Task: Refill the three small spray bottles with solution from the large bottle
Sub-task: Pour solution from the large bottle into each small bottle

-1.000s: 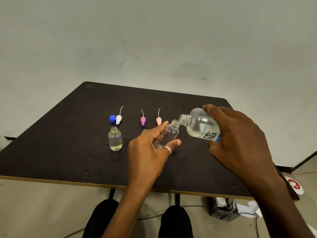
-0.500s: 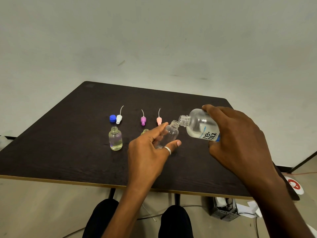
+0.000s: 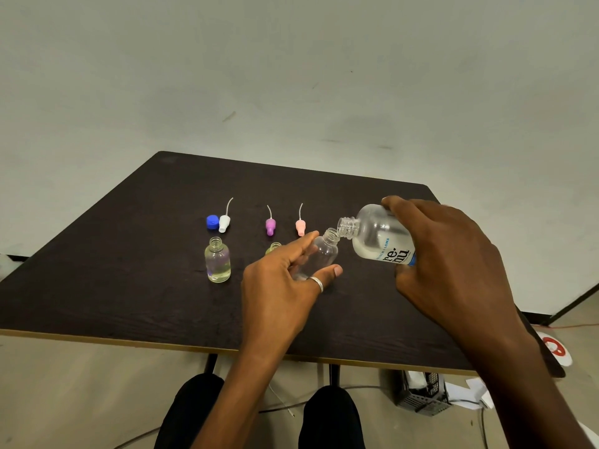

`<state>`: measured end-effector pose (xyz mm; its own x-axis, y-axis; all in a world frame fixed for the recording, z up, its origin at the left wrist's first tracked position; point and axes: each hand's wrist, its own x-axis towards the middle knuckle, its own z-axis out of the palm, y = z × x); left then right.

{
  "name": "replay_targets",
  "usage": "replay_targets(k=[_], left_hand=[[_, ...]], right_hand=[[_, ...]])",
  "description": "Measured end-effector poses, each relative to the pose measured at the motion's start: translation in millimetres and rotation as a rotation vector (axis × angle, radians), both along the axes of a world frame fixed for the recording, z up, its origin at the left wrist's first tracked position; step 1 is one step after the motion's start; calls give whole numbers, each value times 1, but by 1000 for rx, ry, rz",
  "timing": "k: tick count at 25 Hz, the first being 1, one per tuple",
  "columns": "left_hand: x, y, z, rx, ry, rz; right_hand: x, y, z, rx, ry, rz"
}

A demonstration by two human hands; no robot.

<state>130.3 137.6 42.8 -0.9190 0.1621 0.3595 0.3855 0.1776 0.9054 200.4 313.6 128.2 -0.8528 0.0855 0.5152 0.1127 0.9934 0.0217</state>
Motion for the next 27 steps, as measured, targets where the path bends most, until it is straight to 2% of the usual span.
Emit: replay_targets(k=[27], left_hand=[[2,0,0,-6,5,37]], right_hand=[[-1,0,-2,10,11,21]])
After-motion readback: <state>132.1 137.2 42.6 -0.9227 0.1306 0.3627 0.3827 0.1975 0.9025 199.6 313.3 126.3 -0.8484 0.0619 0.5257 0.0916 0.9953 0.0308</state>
